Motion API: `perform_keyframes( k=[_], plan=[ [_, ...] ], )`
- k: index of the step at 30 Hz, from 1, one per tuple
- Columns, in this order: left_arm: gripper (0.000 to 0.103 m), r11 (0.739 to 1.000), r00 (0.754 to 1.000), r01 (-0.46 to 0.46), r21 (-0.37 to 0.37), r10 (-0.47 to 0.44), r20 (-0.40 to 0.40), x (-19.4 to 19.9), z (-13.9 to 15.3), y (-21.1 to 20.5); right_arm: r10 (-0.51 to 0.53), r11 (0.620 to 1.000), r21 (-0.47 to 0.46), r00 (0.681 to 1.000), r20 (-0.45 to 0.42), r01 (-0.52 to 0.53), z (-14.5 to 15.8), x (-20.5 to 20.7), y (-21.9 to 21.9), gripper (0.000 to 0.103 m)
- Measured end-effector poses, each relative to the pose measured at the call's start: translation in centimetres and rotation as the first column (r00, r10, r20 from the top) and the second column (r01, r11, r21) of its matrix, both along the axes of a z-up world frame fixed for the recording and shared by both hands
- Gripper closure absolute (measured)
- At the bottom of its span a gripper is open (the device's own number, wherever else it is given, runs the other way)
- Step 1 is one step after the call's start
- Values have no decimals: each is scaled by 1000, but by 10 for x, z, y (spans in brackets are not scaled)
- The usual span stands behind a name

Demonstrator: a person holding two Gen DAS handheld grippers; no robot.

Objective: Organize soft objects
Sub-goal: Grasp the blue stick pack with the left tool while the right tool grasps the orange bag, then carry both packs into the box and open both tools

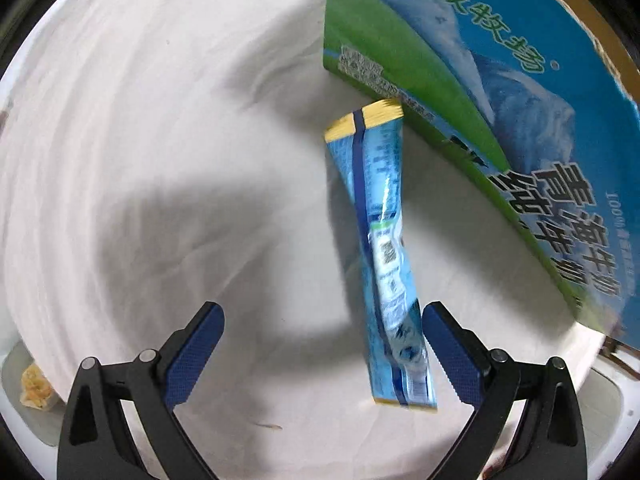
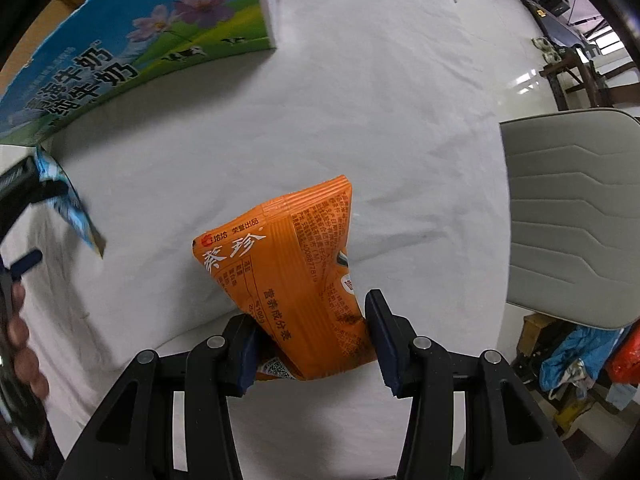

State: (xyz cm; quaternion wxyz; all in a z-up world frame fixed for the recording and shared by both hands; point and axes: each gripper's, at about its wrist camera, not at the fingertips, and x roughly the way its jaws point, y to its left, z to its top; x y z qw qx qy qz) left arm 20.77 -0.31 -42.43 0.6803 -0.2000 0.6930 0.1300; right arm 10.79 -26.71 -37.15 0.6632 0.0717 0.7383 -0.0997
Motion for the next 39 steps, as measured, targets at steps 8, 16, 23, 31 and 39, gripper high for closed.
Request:
perform_keyframes(
  k=[8,16,23,31,39],
  plan=[
    [36,973,975,224,54,-224,-8,32,-12,-27,-48,997,67,998,-28,50,-16,14,4,52],
    [80,913,912,407,-3,-407,-46,-13,-7,-24,9,997,78,999,-50,-6,-24,8,16,52],
    [62,932,934,333,-144,-347,-85,-36,-16,4,33,994,110,998,-62,-26,-35,7,22,52],
    [59,920,914,391,-30,-392,-103,-62,-15,-28,56,992,114,995,-84,-47,-45,2,32,52],
    [85,897,897,440,46,-436,-74,-59,-3,-84,81,994,81,993,-90,-74,-56,6,49,53]
  ],
)
